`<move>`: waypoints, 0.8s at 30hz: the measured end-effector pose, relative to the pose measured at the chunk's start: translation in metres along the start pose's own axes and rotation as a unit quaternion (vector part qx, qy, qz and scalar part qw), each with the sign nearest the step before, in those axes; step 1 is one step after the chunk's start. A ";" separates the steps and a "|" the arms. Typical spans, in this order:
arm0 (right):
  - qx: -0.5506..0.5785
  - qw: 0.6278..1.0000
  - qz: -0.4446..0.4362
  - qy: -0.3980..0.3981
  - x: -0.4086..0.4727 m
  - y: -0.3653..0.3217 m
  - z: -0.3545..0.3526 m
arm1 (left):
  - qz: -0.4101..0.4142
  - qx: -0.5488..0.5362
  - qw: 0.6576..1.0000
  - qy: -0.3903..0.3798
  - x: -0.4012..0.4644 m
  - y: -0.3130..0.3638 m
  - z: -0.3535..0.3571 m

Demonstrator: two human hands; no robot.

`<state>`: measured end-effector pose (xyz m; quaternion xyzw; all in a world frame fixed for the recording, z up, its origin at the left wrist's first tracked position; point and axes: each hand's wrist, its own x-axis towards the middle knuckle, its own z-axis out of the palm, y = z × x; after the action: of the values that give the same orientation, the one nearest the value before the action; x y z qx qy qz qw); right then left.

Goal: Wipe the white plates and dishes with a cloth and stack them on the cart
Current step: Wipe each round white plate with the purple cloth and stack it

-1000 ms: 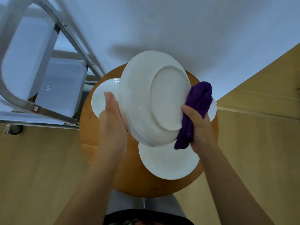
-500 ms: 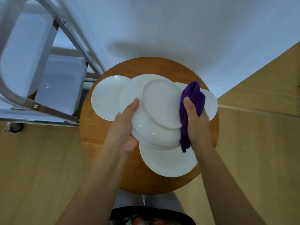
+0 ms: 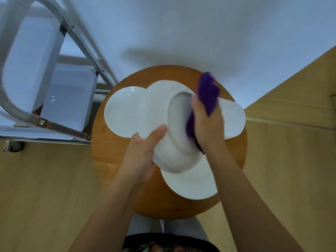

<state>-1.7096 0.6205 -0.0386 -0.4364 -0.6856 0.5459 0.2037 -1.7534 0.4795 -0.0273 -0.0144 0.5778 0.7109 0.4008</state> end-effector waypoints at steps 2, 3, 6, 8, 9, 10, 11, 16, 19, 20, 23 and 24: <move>-0.069 0.995 -0.053 -0.043 -0.001 -0.008 0.021 | 0.005 0.022 1.000 0.019 0.001 0.001 -0.001; -0.058 0.994 -0.068 -0.069 -0.007 -0.009 0.028 | 0.011 0.026 0.999 0.029 0.003 0.004 -0.003; 0.041 0.984 -0.095 -0.145 -0.036 -0.009 0.038 | 0.018 0.027 0.999 0.043 0.010 0.017 -0.013; 0.085 0.971 -0.144 -0.170 -0.050 -0.005 0.037 | 0.011 0.019 0.998 0.054 0.012 0.024 -0.023; 0.088 0.964 -0.177 -0.178 -0.055 -0.001 0.035 | 0.010 0.004 0.998 0.058 0.013 0.027 -0.030; 0.086 0.958 -0.200 -0.187 -0.059 0.003 0.031 | 0.010 -0.011 0.998 0.060 0.015 0.030 -0.037; 0.071 0.957 -0.208 -0.188 -0.060 0.008 0.027 | 0.012 -0.020 0.998 0.060 0.016 0.034 -0.044; 0.009 0.992 -0.014 -0.124 -0.051 0.022 0.031 | 0.025 0.086 0.992 0.089 0.032 0.050 -0.072; 0.119 0.979 0.165 -0.024 -0.039 0.024 0.041 | 0.043 0.304 0.947 0.091 0.042 0.049 -0.078; 0.142 0.971 0.191 0.008 -0.037 0.024 0.043 | 0.048 0.383 0.919 0.086 0.046 0.046 -0.080; 0.138 0.970 0.193 0.058 -0.035 0.027 0.051 | 0.073 0.568 0.817 0.066 0.062 0.035 -0.082; 0.129 0.971 0.192 0.064 -0.035 0.026 0.055 | 0.087 0.623 0.775 0.053 0.069 0.031 -0.085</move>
<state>-1.7226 0.5605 -0.0734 -0.5635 -0.4983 0.6298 0.1935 -1.8564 0.4472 -0.0635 0.2515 0.9134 0.2253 0.2272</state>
